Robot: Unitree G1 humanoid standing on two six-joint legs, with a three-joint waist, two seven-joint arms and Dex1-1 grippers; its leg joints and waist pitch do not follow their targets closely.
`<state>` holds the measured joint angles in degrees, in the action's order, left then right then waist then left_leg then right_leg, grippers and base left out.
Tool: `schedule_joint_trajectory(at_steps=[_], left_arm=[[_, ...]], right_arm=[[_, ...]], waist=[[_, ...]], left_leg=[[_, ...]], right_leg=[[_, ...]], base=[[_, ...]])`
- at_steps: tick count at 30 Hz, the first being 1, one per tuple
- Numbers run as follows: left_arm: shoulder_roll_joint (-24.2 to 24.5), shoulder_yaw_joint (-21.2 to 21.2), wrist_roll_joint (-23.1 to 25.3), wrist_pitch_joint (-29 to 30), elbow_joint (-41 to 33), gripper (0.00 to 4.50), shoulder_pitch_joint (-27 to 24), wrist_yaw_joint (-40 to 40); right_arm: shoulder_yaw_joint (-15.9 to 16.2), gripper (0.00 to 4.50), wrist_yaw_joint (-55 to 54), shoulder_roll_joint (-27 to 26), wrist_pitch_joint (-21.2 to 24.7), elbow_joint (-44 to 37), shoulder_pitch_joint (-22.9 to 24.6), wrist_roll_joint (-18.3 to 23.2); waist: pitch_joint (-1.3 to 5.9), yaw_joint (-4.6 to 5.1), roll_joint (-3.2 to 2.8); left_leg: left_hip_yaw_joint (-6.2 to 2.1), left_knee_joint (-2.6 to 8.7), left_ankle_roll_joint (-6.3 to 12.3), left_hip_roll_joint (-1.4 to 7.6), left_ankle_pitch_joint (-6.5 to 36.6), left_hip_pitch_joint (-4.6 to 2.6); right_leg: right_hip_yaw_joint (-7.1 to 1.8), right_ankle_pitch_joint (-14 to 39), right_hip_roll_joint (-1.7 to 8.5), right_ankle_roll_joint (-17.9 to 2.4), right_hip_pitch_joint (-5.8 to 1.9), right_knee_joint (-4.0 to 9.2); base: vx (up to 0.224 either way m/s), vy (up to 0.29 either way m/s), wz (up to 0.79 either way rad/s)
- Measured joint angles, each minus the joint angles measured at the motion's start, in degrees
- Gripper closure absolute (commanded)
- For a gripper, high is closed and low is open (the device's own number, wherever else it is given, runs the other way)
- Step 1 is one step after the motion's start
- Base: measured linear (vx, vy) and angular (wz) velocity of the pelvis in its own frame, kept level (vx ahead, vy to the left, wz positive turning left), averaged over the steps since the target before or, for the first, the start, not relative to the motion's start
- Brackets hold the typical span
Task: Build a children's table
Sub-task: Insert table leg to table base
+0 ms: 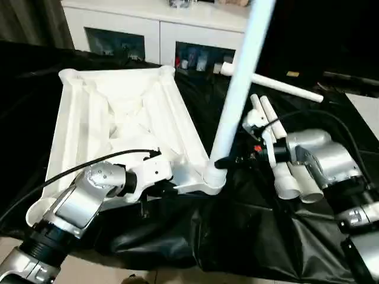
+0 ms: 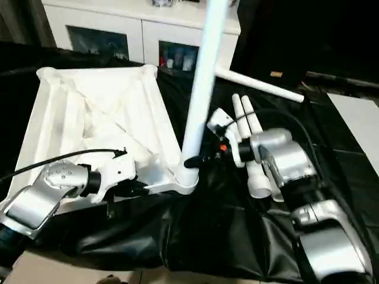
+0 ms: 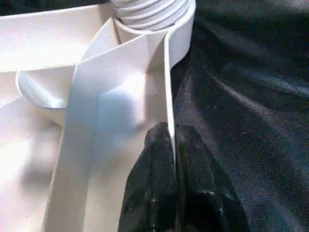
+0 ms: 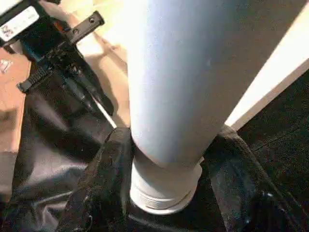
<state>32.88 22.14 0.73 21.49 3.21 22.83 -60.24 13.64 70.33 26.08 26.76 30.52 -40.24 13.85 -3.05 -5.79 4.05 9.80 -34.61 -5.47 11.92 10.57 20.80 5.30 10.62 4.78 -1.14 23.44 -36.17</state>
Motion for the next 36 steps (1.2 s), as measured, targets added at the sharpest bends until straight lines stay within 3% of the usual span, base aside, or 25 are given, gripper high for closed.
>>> schedule_joint_trajectory(at_steps=[7,14,21,30,34,36], left_arm=[[-0.1,0.2,0.1,0.1,0.0,4.5,-0.3,0.4],[-0.2,0.3,0.1,0.1,0.0,4.5,-0.4,0.3],[-0.4,0.4,0.1,0.0,0.0,4.5,-0.4,0.3],[-0.9,0.3,0.7,-1.1,0.9,4.5,-0.4,1.1],[-1.1,0.2,0.8,-2.3,1.7,4.5,-0.4,1.9],[-1.9,0.0,0.7,-2.3,1.9,4.05,-0.4,2.4]], right_arm=[[-4.2,2.64,-2.7,-1.6,-2.1,-0.9,4.8,2.5],[-6.6,2.64,-5.4,-2.4,-2.7,-5.8,10.2,4.1],[-8.8,2.64,-9.2,-4.0,-6.2,-11.4,16.0,4.7],[-8.5,2.64,-11.6,-4.7,-11.1,-13.6,18.3,3.5],[-8.8,2.64,-12.4,-5.2,-11.1,-13.6,18.4,3.6],[-9.2,2.64,-13.1,-5.6,-11.0,-13.6,18.4,3.9]], waist=[[0.18,0.07,0.29],[0.23,-0.21,0.37],[0.23,-0.46,0.3],[0.22,-0.43,0.29],[0.21,-0.28,0.28],[0.2,-0.14,0.28]], left_leg=[[-0.02,0.01,-0.01,0.0,0.0,-0.49],[-0.03,0.04,-0.01,0.0,0.0,-0.51],[-0.04,0.06,-0.01,0.0,0.0,-0.58],[-0.04,0.06,-0.01,-0.01,0.0,-0.63],[-0.05,0.06,-0.02,-0.01,0.0,-0.63],[-0.05,0.06,-0.02,-0.01,0.0,-0.62]], right_leg=[[-0.01,0.0,0.0,0.0,-0.36,0.03],[0.0,0.0,0.0,0.0,-0.38,0.05],[0.0,0.0,0.0,0.1,-0.42,0.06],[-0.01,0.1,0.0,0.2,-0.44,0.06],[-0.01,0.2,0.0,0.3,-0.44,0.06],[-0.01,0.2,0.0,0.3,-0.43,0.06]], base=[[0.0,0.0,0.0],[0.0,0.0,0.0],[0.0,0.0,0.0],[0.0,0.0,0.0],[0.0,0.0,0.0],[0.0,0.0,0.0]])
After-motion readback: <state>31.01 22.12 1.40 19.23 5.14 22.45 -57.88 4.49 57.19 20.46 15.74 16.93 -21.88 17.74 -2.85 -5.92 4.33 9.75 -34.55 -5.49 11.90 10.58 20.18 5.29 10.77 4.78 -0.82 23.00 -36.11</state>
